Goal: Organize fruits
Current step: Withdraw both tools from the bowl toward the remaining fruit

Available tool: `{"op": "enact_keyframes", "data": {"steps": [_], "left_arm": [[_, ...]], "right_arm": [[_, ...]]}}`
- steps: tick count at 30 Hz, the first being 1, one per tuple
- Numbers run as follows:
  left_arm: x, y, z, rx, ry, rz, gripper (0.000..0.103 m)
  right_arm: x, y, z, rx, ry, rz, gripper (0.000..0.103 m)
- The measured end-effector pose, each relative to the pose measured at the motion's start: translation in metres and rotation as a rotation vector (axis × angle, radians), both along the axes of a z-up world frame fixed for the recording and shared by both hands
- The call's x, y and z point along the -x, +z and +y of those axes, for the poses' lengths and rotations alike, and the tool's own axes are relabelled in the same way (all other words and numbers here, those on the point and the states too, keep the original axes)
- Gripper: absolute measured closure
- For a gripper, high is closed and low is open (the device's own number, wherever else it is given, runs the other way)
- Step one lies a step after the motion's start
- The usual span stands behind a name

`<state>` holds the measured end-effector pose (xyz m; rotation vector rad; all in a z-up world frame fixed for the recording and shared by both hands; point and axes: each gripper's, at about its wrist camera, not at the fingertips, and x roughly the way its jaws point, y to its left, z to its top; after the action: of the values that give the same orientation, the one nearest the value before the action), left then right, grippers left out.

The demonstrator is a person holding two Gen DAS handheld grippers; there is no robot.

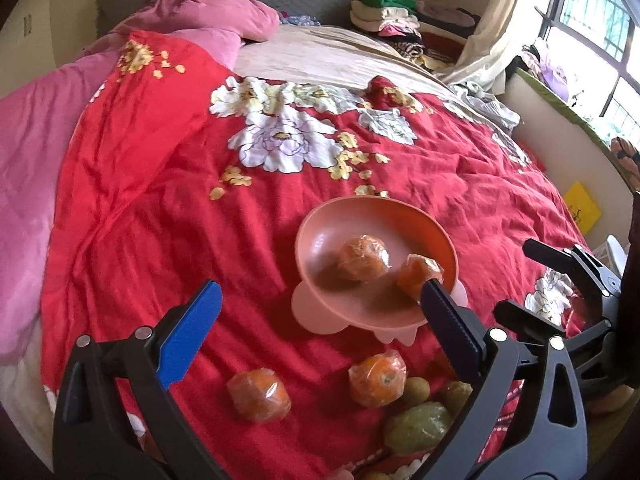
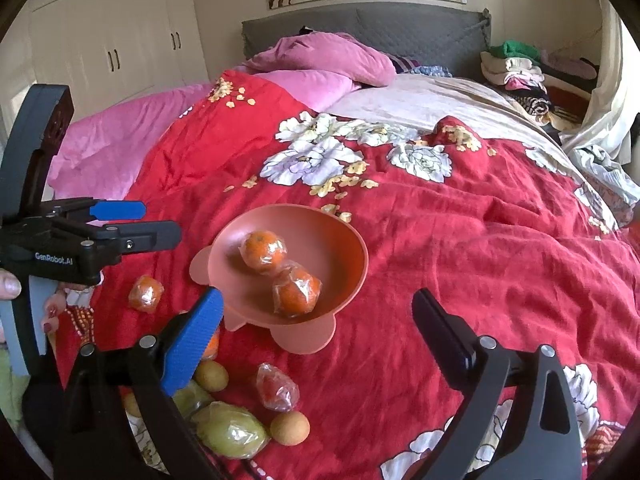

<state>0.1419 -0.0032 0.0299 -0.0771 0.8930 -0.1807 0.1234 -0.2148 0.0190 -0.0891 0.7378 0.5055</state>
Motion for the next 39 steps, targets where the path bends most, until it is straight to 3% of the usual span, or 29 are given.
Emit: {"op": "enact_keyframes", "data": {"steps": [17, 39], "left_arm": [[0.034, -0.004, 0.027, 0.012, 0.055, 0.003, 0.01], [0.065, -0.013, 0.02, -0.027, 0.024, 0.017, 0.01]], "right_arm": [[0.038, 0.009, 0.002, 0.037, 0.036, -0.033, 0.007], [0.075, -0.013, 0.013, 0.108, 0.094, 0.028, 0.007]]}}
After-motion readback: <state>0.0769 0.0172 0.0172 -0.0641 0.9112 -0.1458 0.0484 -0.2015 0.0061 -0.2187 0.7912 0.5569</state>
